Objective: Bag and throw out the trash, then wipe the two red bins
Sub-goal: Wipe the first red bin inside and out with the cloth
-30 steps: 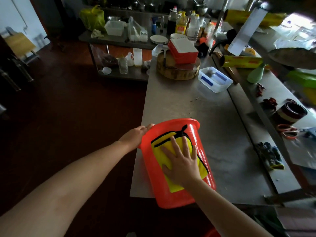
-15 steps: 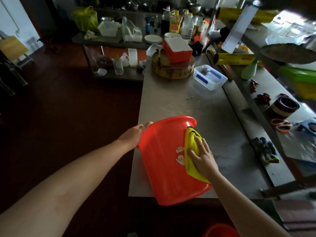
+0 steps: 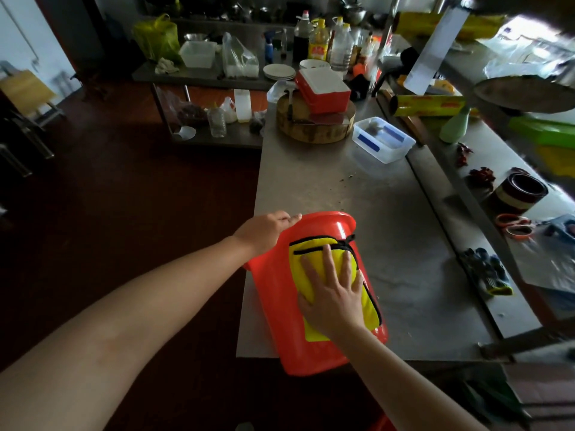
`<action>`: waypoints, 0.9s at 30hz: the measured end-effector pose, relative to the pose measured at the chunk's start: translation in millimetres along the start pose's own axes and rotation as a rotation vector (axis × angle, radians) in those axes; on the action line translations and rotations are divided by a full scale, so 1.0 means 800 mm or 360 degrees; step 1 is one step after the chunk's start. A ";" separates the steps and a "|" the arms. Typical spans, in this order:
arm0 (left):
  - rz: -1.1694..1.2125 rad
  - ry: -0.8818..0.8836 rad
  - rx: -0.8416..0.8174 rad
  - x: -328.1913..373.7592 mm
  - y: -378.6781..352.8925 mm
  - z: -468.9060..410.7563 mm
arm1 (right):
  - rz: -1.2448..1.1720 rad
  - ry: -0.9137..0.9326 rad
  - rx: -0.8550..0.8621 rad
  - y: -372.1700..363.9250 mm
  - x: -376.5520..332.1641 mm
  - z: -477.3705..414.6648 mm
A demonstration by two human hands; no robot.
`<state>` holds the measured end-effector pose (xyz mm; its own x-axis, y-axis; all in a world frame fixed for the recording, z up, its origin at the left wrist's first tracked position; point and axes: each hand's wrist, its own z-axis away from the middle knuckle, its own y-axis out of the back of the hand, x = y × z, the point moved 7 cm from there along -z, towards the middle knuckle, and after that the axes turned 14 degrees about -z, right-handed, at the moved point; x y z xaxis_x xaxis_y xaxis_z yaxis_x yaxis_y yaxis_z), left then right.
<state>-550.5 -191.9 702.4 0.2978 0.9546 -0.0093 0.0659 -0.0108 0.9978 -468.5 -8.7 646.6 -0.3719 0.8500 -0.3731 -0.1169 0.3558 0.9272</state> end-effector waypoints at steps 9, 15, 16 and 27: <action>0.0015 -0.0051 -0.0035 -0.004 0.005 0.002 | 0.0542 0.0535 -0.0213 -0.058 -0.075 0.036; -0.0001 -0.0100 0.0097 -0.004 -0.001 0.008 | 0.0437 0.0496 -0.0168 -0.031 -0.042 0.035; 0.0005 -0.0095 0.0117 -0.003 -0.002 0.009 | 0.0398 0.0461 -0.0142 -0.024 -0.030 0.034; -0.0030 -0.0093 0.0106 0.009 -0.004 -0.006 | -0.0270 -0.0161 0.0004 0.035 0.099 0.017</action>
<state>-553.3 -183.4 699.7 0.3509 0.9358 -0.0341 0.1346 -0.0144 0.9908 -488.6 73.8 642.2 -0.2526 0.8123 -0.5257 -0.1678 0.4983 0.8506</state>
